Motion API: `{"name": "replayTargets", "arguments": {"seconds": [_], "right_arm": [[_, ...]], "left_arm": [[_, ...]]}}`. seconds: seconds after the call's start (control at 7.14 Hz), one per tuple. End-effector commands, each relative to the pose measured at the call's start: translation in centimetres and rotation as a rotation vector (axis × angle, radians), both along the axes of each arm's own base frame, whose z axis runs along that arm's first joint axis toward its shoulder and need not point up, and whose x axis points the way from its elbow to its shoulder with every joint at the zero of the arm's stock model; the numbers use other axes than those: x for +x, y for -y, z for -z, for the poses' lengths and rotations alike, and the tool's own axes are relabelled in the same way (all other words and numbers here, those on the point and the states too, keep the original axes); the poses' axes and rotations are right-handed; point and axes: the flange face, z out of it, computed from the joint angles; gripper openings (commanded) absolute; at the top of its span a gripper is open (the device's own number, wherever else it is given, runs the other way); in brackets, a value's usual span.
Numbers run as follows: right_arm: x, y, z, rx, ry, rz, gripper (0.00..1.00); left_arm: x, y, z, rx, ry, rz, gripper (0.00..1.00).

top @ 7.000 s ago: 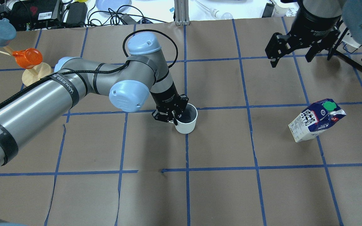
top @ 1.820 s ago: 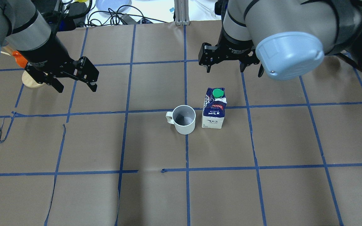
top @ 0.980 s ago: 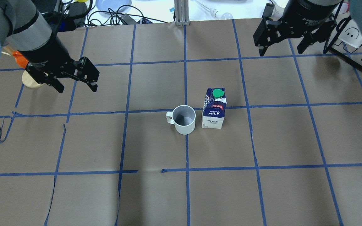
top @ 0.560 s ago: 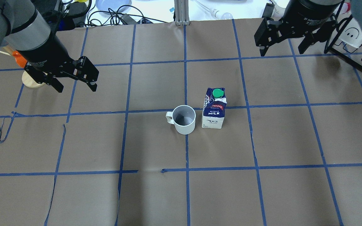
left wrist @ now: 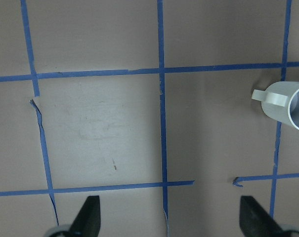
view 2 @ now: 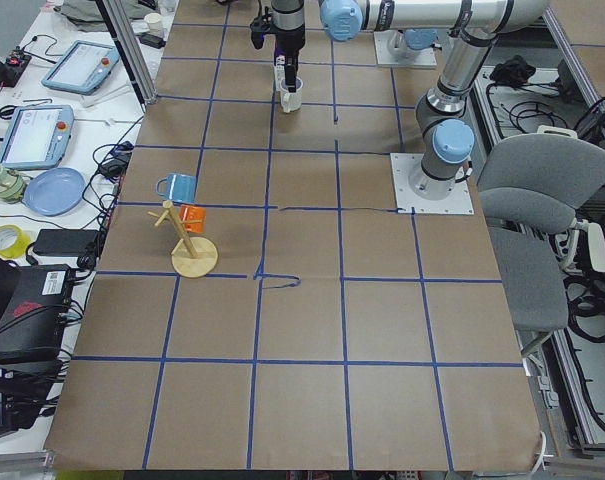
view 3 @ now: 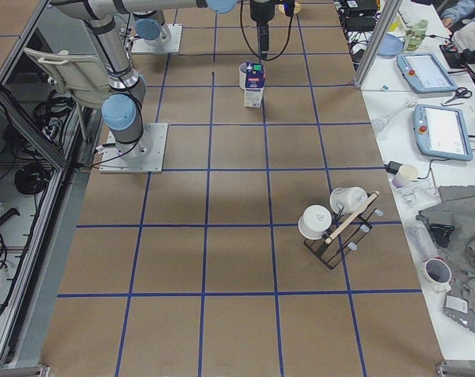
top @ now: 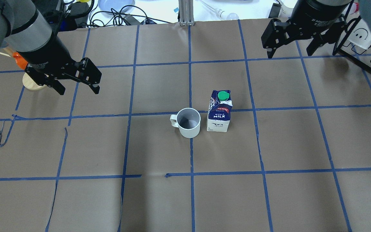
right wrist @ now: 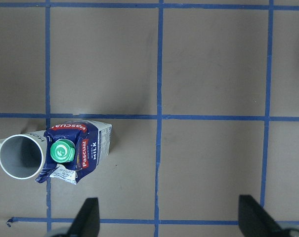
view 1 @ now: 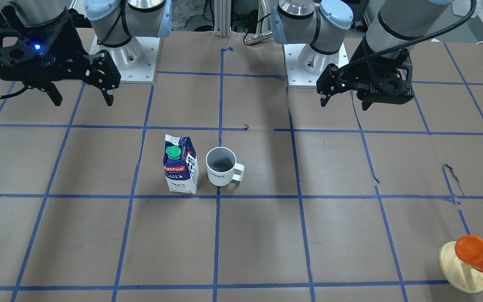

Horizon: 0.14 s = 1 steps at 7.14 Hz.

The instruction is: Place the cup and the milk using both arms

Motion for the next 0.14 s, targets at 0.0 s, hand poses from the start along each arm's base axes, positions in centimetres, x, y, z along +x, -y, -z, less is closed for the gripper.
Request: {"name": "replayTargets", "arguments": {"seconds": [0.0], "right_arm": [[0.11,-0.03,-0.04,0.0,0.002,-0.002,1.0]], "left_arm": [[0.0,0.0,0.07,0.001,0.0,0.003,1.0]]}}
